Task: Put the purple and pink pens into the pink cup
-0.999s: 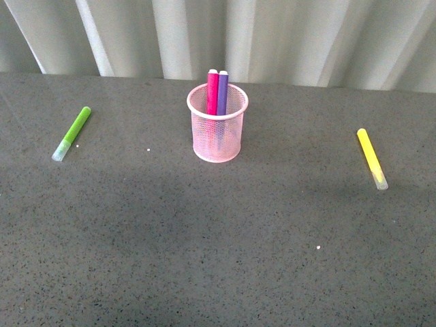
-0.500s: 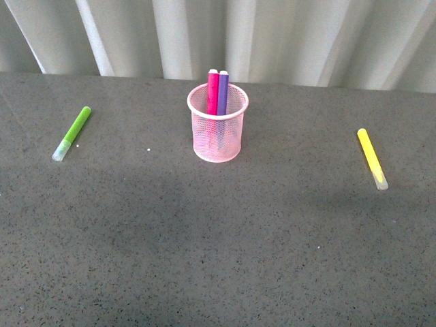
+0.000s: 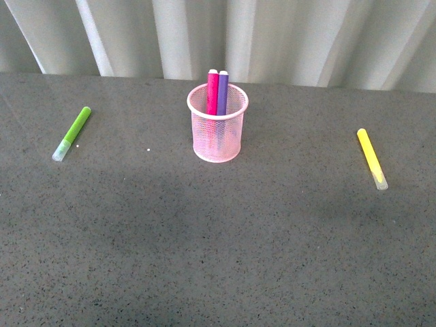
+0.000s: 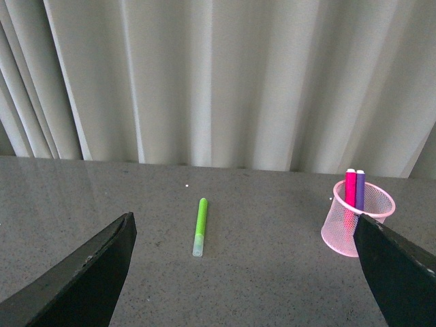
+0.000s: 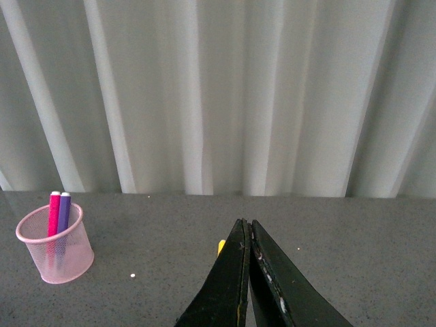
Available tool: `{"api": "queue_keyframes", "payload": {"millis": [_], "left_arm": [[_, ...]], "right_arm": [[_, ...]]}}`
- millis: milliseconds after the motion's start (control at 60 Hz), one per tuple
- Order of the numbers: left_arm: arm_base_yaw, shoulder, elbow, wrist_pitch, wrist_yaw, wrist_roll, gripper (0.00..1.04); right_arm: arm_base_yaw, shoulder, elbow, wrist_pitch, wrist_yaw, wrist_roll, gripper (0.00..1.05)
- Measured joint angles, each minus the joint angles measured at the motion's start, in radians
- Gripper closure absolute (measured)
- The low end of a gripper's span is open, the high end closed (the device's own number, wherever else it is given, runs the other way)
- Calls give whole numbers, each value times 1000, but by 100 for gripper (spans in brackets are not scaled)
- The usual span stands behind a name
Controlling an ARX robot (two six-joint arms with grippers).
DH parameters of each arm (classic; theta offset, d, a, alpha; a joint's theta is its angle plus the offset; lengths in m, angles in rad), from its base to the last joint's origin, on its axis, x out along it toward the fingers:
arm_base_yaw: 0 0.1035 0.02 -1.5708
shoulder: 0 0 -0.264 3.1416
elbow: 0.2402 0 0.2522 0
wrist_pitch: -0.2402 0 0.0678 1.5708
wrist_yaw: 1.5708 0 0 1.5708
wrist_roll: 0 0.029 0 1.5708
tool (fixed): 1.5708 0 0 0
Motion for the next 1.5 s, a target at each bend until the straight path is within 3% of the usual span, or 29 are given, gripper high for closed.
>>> {"api": "queue_keyframes", "payload": {"millis": [183,283,849,1382,1432,1499], "left_arm": [[0,0,0,0,0,0,7],[0,0,0,0,0,0,7],[0,0,0,0,0,0,7],[0,0,0,0,0,0,7],[0,0,0,0,0,0,7],[0,0,0,0,0,0,7]], "right_arm": [[0,-41,0,-41,0,0,101],[0,-174,0,-206,2,0,101],[0,-209,0,-216,3,0,101],[0,-209,0,-216,3,0,11],[0,-209,0,-216,3,0,5],[0,-209,0,-216,3,0,7]]}}
